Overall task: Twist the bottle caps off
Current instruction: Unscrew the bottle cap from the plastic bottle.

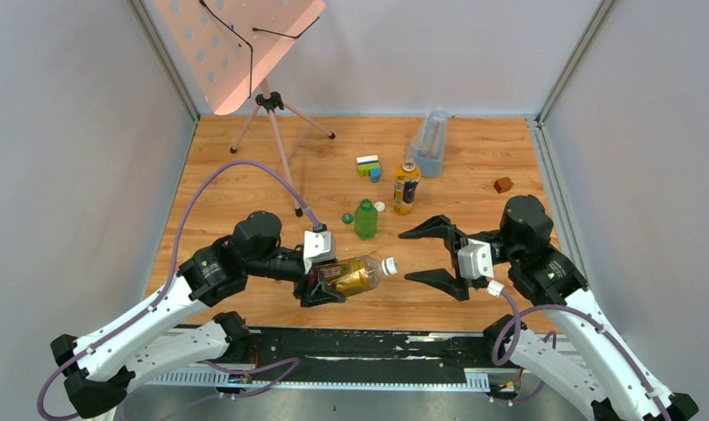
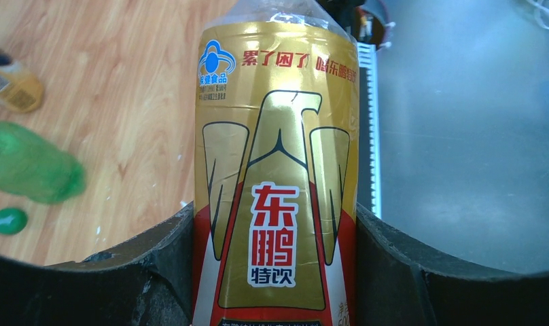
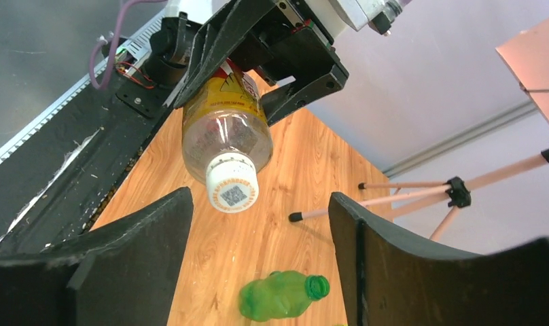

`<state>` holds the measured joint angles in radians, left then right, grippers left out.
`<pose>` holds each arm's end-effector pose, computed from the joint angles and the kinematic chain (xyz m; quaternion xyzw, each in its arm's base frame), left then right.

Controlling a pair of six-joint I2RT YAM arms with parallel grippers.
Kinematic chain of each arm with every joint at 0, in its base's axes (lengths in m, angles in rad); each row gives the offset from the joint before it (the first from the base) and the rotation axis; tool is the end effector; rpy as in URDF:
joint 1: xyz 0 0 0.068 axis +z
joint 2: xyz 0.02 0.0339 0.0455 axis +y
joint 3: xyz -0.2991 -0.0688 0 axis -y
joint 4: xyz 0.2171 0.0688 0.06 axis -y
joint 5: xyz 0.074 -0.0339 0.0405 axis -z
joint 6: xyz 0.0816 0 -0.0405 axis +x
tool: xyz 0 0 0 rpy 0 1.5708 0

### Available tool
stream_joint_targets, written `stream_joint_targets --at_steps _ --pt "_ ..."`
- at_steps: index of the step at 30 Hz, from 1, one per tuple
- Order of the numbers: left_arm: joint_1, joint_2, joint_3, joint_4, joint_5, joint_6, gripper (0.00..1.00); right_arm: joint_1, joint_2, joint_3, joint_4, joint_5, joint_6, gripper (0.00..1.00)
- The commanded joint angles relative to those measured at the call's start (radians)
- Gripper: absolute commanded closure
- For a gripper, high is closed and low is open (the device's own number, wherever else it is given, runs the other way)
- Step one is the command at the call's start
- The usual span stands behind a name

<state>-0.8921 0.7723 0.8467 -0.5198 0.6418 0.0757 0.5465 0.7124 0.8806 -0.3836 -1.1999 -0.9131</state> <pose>0.0521 -0.1424 0.3381 0.5224 0.6322 -0.4458 0.3587 0.0449 0.1163 0.3824 -0.6925 0.2432 0.3381 0.5890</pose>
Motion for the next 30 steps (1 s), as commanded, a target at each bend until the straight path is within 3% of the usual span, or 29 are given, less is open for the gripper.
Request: stream_joint_targets --at_steps 1,4,7,10,13,16,21,30 --pt "0.001 -0.005 0.020 -0.008 -0.153 0.021 0.74 -0.003 -0.024 -0.047 0.190 0.096 0.249 0.23" --pt "0.001 -0.027 -0.025 0.057 -0.361 0.033 0.78 -0.003 -0.011 -0.091 0.355 0.179 0.512 0.17" --pt "0.001 -0.066 -0.084 0.162 -0.465 0.070 0.81 -0.003 0.020 -0.111 0.520 0.316 0.867 0.16" --pt "0.001 -0.115 -0.149 0.227 -0.526 0.112 0.83 -0.003 0.052 -0.078 0.464 0.638 1.271 0.12" --pt "-0.009 -0.122 -0.166 0.260 -0.530 0.134 0.84 -0.006 0.117 0.004 0.299 0.695 1.475 0.12" --pt "-0.041 -0.098 -0.162 0.263 -0.553 0.175 0.84 -0.013 0.205 0.045 0.209 0.605 1.607 0.11" --pt "-0.091 -0.063 -0.150 0.261 -0.588 0.211 0.84 -0.019 0.277 0.002 0.262 0.484 1.766 0.15" --pt "-0.093 -0.078 -0.163 0.287 -0.581 0.212 0.84 -0.018 0.304 -0.014 0.303 0.461 1.794 0.29"
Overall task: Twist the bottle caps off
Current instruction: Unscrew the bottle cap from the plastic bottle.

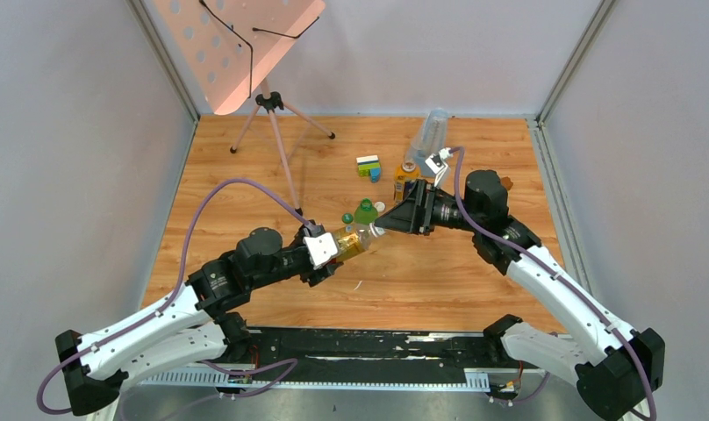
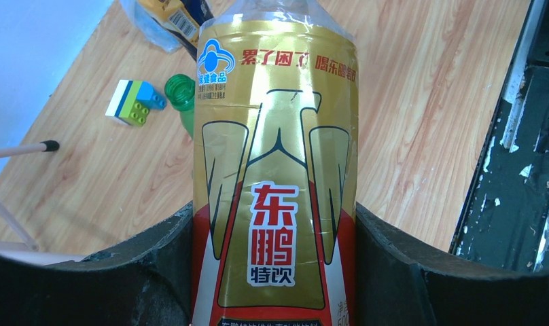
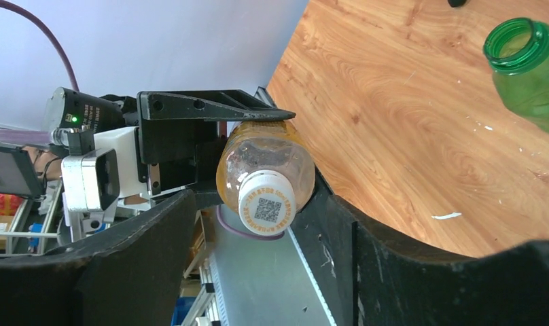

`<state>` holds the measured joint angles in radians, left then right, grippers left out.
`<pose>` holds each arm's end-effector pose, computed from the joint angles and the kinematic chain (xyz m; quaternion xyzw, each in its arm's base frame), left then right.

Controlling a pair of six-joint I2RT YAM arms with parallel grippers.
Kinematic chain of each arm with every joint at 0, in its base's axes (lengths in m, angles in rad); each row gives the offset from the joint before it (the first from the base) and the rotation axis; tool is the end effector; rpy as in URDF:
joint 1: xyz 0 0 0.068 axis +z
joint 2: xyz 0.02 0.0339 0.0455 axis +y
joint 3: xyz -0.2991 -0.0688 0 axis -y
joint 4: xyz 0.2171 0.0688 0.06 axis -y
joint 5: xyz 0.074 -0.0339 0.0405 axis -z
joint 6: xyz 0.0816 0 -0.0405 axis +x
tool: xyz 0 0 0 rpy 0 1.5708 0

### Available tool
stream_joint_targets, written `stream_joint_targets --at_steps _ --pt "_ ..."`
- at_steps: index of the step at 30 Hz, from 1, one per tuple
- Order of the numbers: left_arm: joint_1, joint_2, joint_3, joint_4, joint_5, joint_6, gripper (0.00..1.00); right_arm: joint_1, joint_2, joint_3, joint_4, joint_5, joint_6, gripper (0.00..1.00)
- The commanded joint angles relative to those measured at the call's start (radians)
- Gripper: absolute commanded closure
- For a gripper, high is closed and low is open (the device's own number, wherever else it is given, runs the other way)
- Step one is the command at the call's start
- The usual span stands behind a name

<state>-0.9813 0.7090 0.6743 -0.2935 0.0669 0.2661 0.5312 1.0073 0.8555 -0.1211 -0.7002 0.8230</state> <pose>0.0839 -0.1353 0.3106 0.4904 0.6483 -0.2291 0.5354 0.1590 0.1544 0.3561 -0.0963 0.7706 0.5687 0.2712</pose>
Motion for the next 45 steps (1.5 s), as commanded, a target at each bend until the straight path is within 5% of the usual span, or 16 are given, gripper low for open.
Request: stream_joint_targets --at_steps 1,9,11,15,22,25,30,36,45 --pt "-0.003 -0.014 0.009 0.061 -0.003 0.020 0.84 -0.003 0.017 0.011 0.041 -0.044 0.057 0.31" --pt "-0.004 -0.008 0.006 0.066 0.010 0.015 0.84 -0.003 0.055 0.014 0.060 -0.078 0.056 0.62" --pt "-0.004 -0.010 0.006 0.068 0.012 0.015 0.84 -0.004 0.048 0.012 0.061 -0.070 0.036 0.83" --pt "-0.004 -0.021 -0.001 0.065 -0.004 -0.005 0.85 -0.004 0.012 -0.009 0.091 -0.064 -0.069 1.00" --pt "-0.003 -0.086 -0.020 0.069 0.110 -0.044 0.86 -0.004 -0.137 -0.092 0.228 -0.319 -0.661 1.00" --pt "-0.003 -0.082 0.026 0.006 0.214 -0.065 0.83 -0.004 -0.225 -0.123 0.185 -0.515 -1.058 1.00" --pt "-0.003 -0.045 0.130 -0.121 0.357 -0.089 0.82 -0.003 -0.325 -0.121 0.086 -0.557 -1.383 1.00" --pt "0.022 -0.035 0.190 -0.213 0.491 -0.129 0.79 -0.003 -0.362 -0.092 -0.076 -0.554 -1.613 1.00" --pt "0.074 -0.006 0.207 -0.213 0.698 -0.211 0.74 -0.004 -0.379 -0.054 -0.147 -0.577 -1.725 1.00"
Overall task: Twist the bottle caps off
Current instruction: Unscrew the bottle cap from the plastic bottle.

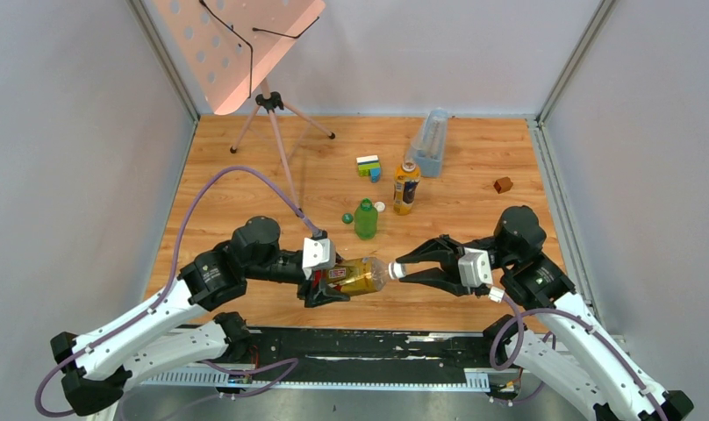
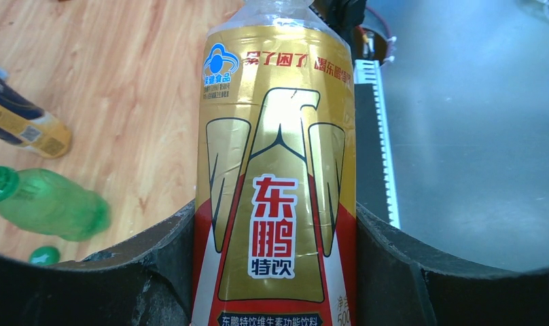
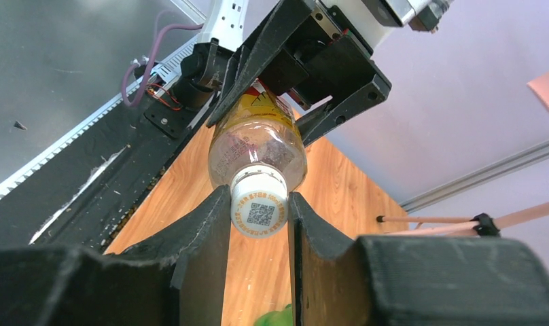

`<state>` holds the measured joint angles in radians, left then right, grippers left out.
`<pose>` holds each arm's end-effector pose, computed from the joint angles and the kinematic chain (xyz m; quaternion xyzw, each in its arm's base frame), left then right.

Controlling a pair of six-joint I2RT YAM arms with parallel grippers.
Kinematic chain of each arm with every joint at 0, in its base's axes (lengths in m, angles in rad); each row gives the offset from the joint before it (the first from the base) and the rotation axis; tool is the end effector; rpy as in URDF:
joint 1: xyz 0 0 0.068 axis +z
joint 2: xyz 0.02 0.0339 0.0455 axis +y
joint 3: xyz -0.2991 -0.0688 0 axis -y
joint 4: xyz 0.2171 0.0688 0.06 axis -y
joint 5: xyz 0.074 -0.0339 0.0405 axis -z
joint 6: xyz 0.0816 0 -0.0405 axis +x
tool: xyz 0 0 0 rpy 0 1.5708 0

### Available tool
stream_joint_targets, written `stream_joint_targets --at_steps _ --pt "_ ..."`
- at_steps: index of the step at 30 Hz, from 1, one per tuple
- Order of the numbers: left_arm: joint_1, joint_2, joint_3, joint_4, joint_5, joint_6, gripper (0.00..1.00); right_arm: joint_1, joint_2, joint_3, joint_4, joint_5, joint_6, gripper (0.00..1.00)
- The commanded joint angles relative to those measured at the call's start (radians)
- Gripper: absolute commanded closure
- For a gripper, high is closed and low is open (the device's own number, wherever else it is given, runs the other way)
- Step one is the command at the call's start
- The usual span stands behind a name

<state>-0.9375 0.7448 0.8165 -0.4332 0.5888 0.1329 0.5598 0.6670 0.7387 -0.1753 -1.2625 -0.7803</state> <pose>0.0493 -0.1437 0.3415 0.5434 0.5931 -0.4327 0.4071 0.0396 0.1166 0.3637 -0.6821 0.2246 0.3762 0.5855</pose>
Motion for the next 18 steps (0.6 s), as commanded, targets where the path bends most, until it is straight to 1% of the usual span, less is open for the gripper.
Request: stream_joint_targets --at_steps 1,5,7,8,13,16,18 --pt "0.035 -0.036 0.065 -0.065 0.192 -0.084 0.74 -0.032 -0.038 0.071 -0.107 -0.014 -0.134 1.00" --pt "0.058 -0.013 0.064 -0.021 0.289 -0.123 0.72 -0.032 -0.034 0.108 -0.167 -0.027 -0.192 1.00" --pt "0.078 -0.005 0.057 0.011 0.360 -0.167 0.71 -0.032 -0.033 0.124 -0.192 -0.040 -0.219 1.00" --pt "0.092 -0.004 0.052 0.020 0.372 -0.189 0.71 -0.032 -0.035 0.129 -0.201 -0.045 -0.226 1.00" --pt "0.145 0.002 0.009 0.148 0.479 -0.295 0.71 -0.032 -0.047 0.141 -0.239 -0.108 -0.270 1.00" --pt "0.175 0.016 -0.038 0.296 0.548 -0.395 0.71 -0.032 -0.056 0.147 -0.253 -0.160 -0.295 1.00" --pt "0.185 0.042 -0.040 0.296 0.553 -0.415 0.73 -0.032 -0.060 0.153 -0.255 -0.194 -0.303 1.00"
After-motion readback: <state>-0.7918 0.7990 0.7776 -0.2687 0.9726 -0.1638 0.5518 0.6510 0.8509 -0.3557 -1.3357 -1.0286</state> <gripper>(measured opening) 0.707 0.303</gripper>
